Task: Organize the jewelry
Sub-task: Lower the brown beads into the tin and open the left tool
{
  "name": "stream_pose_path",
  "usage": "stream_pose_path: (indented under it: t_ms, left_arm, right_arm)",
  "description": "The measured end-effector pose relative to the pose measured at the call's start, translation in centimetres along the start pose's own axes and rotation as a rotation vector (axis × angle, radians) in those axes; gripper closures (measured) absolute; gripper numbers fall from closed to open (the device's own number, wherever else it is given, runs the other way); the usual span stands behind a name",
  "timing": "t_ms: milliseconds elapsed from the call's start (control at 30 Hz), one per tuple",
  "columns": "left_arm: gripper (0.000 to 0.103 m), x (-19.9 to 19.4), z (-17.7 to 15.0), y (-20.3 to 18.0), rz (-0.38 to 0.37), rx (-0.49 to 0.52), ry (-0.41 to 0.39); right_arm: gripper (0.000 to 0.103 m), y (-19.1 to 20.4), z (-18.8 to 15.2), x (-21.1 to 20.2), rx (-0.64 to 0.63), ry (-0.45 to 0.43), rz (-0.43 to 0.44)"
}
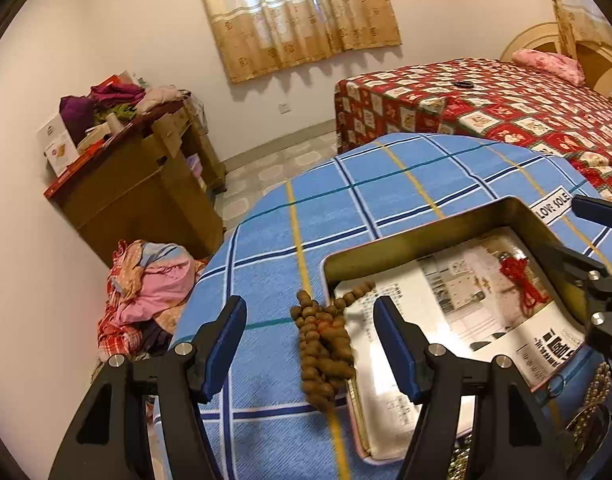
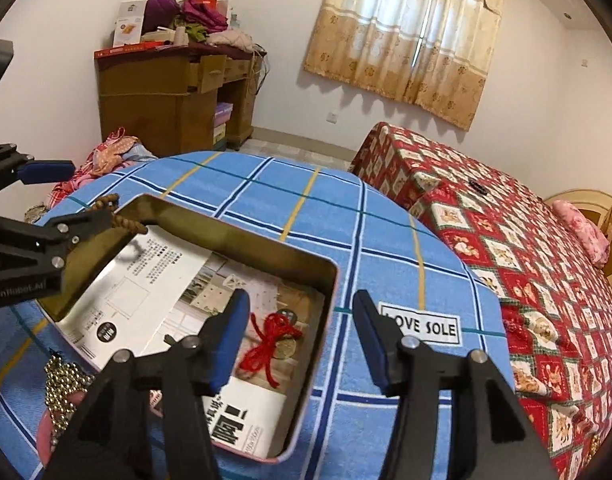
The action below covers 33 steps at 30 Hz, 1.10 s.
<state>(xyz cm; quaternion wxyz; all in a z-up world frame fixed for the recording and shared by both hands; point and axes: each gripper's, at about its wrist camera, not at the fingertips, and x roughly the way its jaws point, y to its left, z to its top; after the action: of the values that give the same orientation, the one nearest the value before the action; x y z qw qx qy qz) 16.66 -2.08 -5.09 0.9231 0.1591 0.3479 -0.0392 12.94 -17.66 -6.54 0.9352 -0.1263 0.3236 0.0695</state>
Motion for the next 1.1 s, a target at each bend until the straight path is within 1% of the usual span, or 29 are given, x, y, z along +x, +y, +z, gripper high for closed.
stream_pose_path:
  t_ms: [167,367,433,500,567,733,900,967,1000,1100]
  left_arm:
    - [0.036,-0.6,-1.0,0.7,0.006,-0.020,0.007]
    - [0.036,-0.3,-1.8,0.7,0.007,-0.020,0.027]
    - [0.036,-0.2,-1.9,0.7,0.011,-0.021,0.028]
    - [0.036,-0.2,-1.7,0.7,-0.005,-0.029,0.024]
    - [0.036,-0.4,-1.5,0.8,-0.024,-0.040,0.016]
    - [0.036,-1.1,-0.9,1.9,-0.043,-0.079,-0.004]
    - [0.036,-1.3,-0.4,3.8,0.005,-0.104,-0.018]
    - [0.036,-0.9,-0.6,4.6,0.052,-0.097,-0.016]
    - [0.036,-0.5,-1.0,5.0,0.068,-0.098,0.000]
    - [0.036,0.5,-2.1,5.9,0.055,-0.125,0.038]
  right_arm:
    - [0.036,-0.2,-0.7,-0.9,0.022,-0.007,-0.009]
    - [0.029,0.2,-1.2,-1.5,0.023,-0.019,-0.006]
    - [0.029,0.3,-1.3,-1.6,0.016,-0.022,-0.008]
    - [0.028,0.4,-1.3,-1.8,0.012,-0.029,-0.011]
    - [0.024,0.4,-1.4,-2.0,0.013,-0.037,-0.012]
    - [0.023,0.2,-1.7,-2.2,0.021,-0.041,-0.020]
    - [0.022,-0.3,-2.0,-2.2,0.043,-0.044,-0.016]
    - [0.022,-0.3,-2.1,-2.3,0.045,-0.047,-0.013]
    - [0.022,-0.2,-2.2,-2.4,0.046,-0.048,-0.011]
    - [0.021,0.0,-2.3,-2.6,0.044,-0.053,-0.010]
